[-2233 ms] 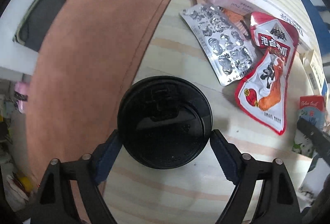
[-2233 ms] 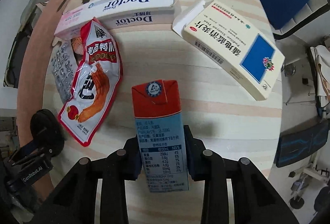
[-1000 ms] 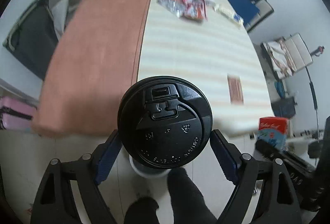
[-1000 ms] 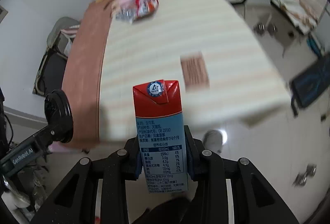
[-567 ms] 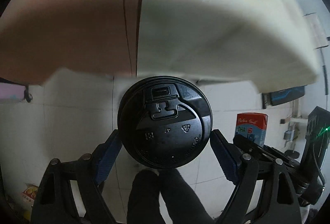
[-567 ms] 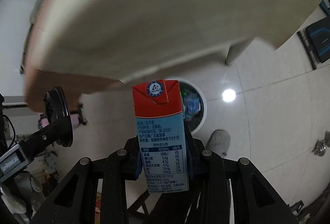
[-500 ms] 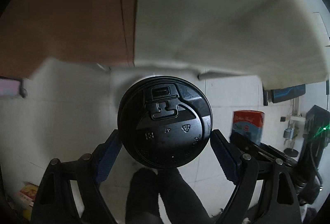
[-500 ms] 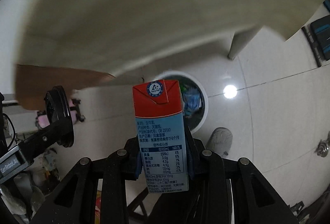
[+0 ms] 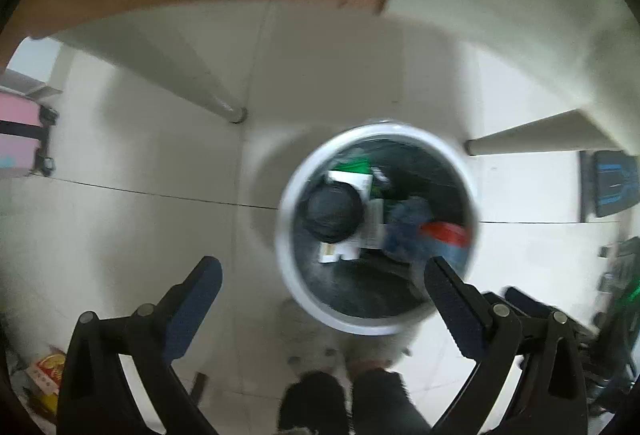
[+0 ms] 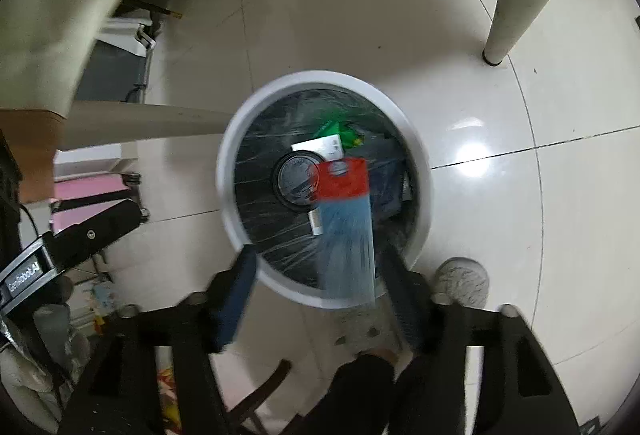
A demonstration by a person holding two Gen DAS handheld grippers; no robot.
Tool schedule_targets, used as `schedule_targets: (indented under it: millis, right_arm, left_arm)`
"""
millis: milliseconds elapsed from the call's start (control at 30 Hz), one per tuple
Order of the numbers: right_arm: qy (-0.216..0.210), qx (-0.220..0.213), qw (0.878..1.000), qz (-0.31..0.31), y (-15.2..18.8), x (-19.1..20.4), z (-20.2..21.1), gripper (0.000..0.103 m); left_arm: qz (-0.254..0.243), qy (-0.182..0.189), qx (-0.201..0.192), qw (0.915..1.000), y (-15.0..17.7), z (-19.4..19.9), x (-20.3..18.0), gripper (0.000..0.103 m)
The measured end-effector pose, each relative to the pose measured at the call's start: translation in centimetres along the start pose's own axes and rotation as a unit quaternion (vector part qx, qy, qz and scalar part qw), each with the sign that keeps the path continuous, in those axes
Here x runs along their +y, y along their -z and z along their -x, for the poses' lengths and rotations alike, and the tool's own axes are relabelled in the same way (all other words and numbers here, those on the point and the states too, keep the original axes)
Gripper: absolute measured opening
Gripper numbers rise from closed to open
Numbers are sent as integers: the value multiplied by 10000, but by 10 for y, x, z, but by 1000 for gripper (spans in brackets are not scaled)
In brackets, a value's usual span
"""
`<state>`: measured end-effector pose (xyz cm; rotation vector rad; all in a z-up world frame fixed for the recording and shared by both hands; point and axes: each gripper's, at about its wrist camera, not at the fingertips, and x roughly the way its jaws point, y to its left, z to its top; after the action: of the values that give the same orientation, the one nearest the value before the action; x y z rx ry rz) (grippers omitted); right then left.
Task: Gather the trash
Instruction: 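Carry the cup lid and milk carton to the bin and release both, then raise both tools from the bin back toward the table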
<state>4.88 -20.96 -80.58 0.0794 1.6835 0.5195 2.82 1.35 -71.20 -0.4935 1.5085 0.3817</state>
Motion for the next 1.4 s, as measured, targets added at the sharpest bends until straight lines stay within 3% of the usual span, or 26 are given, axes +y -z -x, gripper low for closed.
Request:
schedule_targets:
  millis: [33,100,267,467,800,1400]
  right_arm:
    - [134,-11,9999,27,2,0,-1,94]
    - [481,-45,9987,132,1,-2,0,103]
    - [1188,-112,9922,347,8,8,6,103]
    - [1539,-203,9868,469,18,21,33,103]
    - [1696,-353,9830,612,38,61,115,103]
    - [1589,-830,9816,663,101,143,338,103]
  left_arm:
    - [12,-75,21,10000,1,-2,1,103]
    - [67,-117,95,9999,6,-3,6,103]
    - [112,-299,209,9993,17,5,13,103]
    - [18,-490,168,9987,33,36,13,103]
    - [-41,-436,66,9990,57,101,8,103]
    - [-277,-261,-394,9985,102,293,-8,103]
